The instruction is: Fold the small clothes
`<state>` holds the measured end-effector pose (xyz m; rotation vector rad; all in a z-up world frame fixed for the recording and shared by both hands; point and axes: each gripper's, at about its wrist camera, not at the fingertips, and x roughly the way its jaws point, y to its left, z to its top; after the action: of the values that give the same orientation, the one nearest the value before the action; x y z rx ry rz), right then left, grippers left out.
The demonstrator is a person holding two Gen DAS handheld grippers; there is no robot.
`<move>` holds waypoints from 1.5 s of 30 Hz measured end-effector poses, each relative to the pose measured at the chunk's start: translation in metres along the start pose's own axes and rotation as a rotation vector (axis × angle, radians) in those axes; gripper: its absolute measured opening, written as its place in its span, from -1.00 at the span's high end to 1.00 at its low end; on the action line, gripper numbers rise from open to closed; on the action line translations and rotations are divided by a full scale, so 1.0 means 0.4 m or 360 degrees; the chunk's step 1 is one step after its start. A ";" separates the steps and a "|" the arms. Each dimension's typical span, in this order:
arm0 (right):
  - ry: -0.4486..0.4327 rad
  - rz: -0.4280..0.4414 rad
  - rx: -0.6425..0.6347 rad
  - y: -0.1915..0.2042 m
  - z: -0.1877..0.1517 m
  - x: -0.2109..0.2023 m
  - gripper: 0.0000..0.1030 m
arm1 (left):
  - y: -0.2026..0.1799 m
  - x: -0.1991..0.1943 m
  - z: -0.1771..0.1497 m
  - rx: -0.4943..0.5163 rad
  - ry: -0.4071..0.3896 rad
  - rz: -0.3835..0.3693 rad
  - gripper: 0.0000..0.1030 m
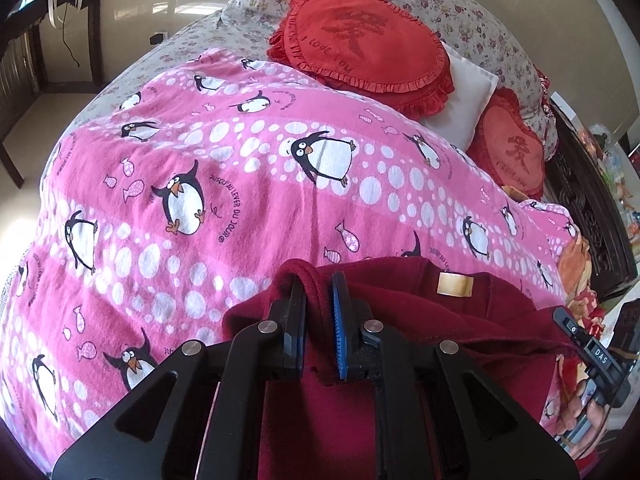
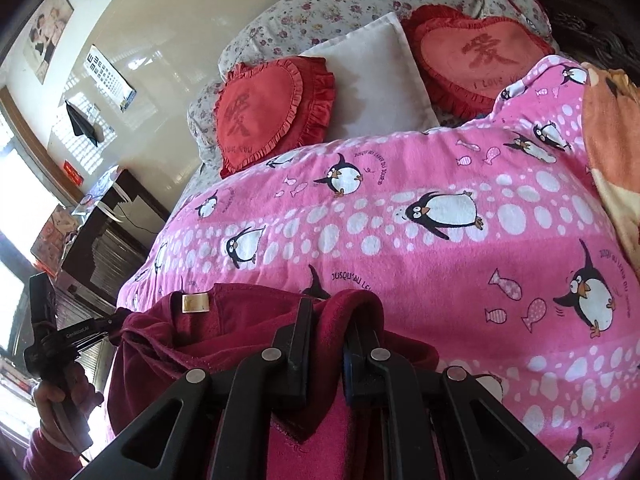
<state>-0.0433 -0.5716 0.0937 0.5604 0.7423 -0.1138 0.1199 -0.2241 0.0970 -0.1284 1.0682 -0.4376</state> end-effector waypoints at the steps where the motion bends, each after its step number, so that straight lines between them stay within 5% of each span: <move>1: -0.0013 0.0013 -0.0006 0.005 0.000 -0.014 0.74 | 0.000 -0.005 -0.001 0.0010 -0.0002 -0.0002 0.77; 6: -0.0023 0.0044 0.0017 0.023 0.014 -0.042 0.71 | -0.002 -0.041 -0.002 0.0015 -0.0027 -0.0041 0.57; 8: -0.0018 0.0110 0.0086 0.016 0.021 -0.046 0.57 | -0.003 -0.057 0.000 0.0022 -0.0046 -0.0052 0.23; 9: -0.0016 0.0157 0.0131 0.011 0.023 -0.050 0.51 | -0.001 -0.068 0.001 0.0019 -0.0079 -0.0025 -0.21; 10: -0.0034 0.0174 0.0165 0.007 0.024 -0.062 0.32 | 0.005 -0.082 0.003 0.0005 -0.0129 -0.0006 -0.43; 11: -0.0081 0.0142 0.0175 0.006 0.026 -0.080 0.14 | 0.014 -0.099 0.005 -0.0024 -0.0185 -0.0016 -0.44; 14: -0.0217 -0.0041 0.0100 0.011 0.033 -0.144 0.13 | 0.036 -0.116 0.016 -0.0077 -0.0175 -0.0065 -0.44; 16: -0.0260 -0.0044 -0.0043 0.045 0.026 -0.173 0.13 | 0.039 -0.122 0.011 -0.0092 -0.0166 -0.0083 -0.44; 25: -0.0040 -0.0087 -0.0631 0.229 -0.071 -0.019 0.13 | -0.048 -0.032 -0.063 0.0128 -0.0051 0.0041 -0.44; 30: 0.0013 -0.0127 -0.0587 0.220 -0.038 0.105 0.13 | -0.024 0.061 -0.047 0.0077 -0.0012 0.0165 -0.44; 36: 0.0097 -0.0265 -0.0397 0.153 0.022 0.237 0.13 | 0.027 0.100 -0.028 -0.0037 0.0015 0.0108 -0.44; 42: 0.0074 -0.0249 -0.0368 0.163 0.027 0.185 0.13 | 0.040 0.005 -0.061 0.0030 -0.0001 0.0003 -0.44; 45: 0.0078 -0.0126 -0.0386 0.193 -0.003 0.112 0.12 | 0.063 -0.069 -0.101 0.0071 -0.0017 -0.0015 -0.44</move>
<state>0.0114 -0.5013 0.0974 0.3036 0.8128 -0.0819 0.0808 -0.1858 0.0921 -0.0962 1.0469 -0.4687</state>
